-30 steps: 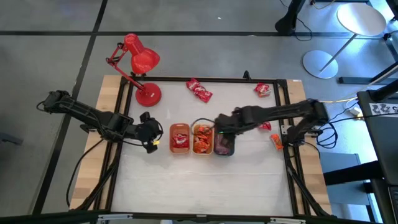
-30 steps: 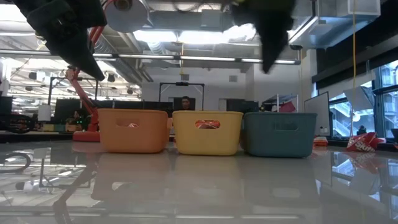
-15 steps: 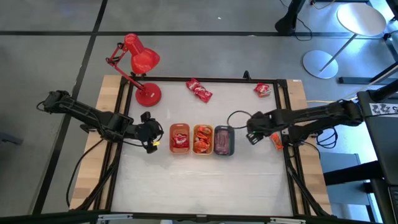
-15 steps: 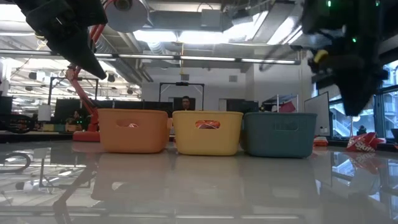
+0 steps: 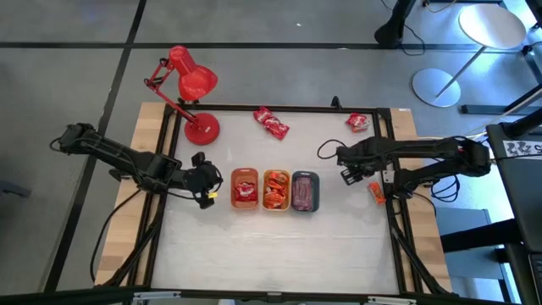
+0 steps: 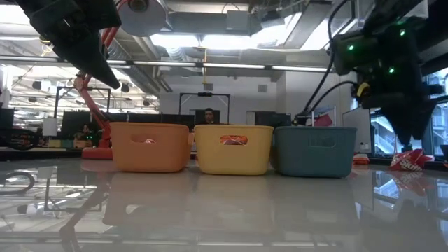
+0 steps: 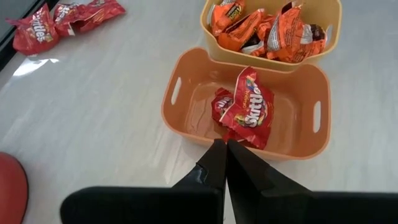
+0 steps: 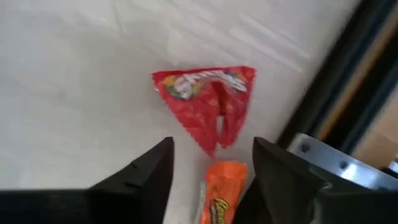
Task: Sort candy
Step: Put the red candy into the orange bin
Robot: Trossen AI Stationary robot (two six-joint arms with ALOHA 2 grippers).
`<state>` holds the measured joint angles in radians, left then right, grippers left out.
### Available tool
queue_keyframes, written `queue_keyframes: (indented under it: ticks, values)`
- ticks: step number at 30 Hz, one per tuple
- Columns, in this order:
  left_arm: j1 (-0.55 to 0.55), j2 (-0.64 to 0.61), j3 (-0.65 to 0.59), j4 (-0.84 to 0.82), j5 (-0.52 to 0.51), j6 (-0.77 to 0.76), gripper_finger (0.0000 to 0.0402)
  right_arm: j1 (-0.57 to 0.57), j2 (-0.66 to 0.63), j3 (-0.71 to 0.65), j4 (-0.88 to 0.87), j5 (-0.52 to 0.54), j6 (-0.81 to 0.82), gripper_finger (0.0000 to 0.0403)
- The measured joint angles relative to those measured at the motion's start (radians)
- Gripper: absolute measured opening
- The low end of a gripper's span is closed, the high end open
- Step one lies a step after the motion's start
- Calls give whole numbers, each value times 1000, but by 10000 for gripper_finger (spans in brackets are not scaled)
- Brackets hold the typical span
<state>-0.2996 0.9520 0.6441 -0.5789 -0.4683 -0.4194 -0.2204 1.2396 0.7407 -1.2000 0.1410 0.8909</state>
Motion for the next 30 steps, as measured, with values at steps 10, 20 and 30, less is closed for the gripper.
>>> queue_keyframes:
  ticks: [10,20,30]
  values:
    - [0,0,0,-7,0,9,4,-97,9,-150,172,-25,-78,283]
    - [0,0,0,-7,0,16,4,-94,8,-199,267,-51,-87,177]
    - [0,0,0,-7,0,6,4,-94,6,-192,263,6,-93,8]
